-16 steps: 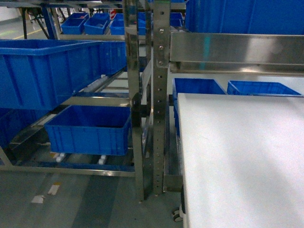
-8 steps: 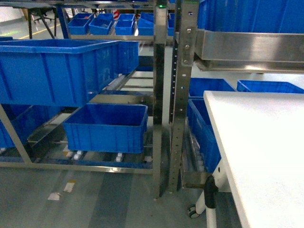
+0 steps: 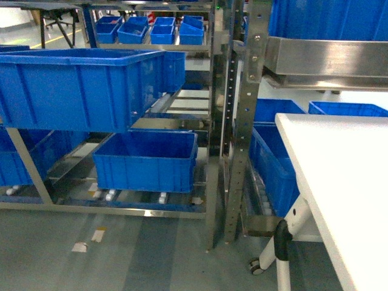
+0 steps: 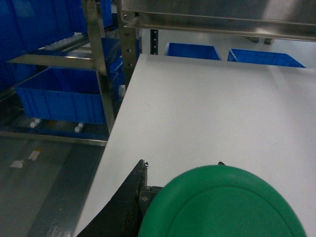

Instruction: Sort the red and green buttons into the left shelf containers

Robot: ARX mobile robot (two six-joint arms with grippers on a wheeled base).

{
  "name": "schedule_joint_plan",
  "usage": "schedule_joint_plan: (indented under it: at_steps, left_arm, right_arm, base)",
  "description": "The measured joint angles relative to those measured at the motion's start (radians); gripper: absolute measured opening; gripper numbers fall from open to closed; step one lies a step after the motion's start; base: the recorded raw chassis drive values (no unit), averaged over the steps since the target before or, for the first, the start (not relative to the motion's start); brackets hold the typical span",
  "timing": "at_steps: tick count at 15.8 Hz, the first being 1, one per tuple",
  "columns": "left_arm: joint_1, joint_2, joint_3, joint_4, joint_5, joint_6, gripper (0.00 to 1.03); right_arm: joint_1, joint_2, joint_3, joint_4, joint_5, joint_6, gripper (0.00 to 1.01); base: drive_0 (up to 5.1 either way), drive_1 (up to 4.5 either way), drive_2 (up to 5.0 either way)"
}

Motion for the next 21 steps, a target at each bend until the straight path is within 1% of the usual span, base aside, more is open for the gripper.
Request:
schedule_joint_plan:
  at_steps: [12, 17, 21]
  left_arm:
    - [0.000, 0.000, 0.000, 0.003, 0.000, 0.000, 0.26]
    - [0.000, 0.000, 0.000, 0.004, 0.000, 0.000, 0.26]
    - [0.000, 0.000, 0.000, 0.000, -0.001, 0.000, 0.26]
  right_arm:
    - [0.000, 0.000, 0.000, 0.001, 0.000, 0.000, 0.35]
    - [0.000, 0.000, 0.000, 0.001, 0.000, 0.000, 0.35]
    - [0.000, -0.001, 0.000, 0.001, 0.000, 0.000, 0.35]
  base:
    - [-4.8, 1.11, 3.5]
    - [-5.0, 2.41, 2.4]
    - [-4.1, 4.46, -0.2]
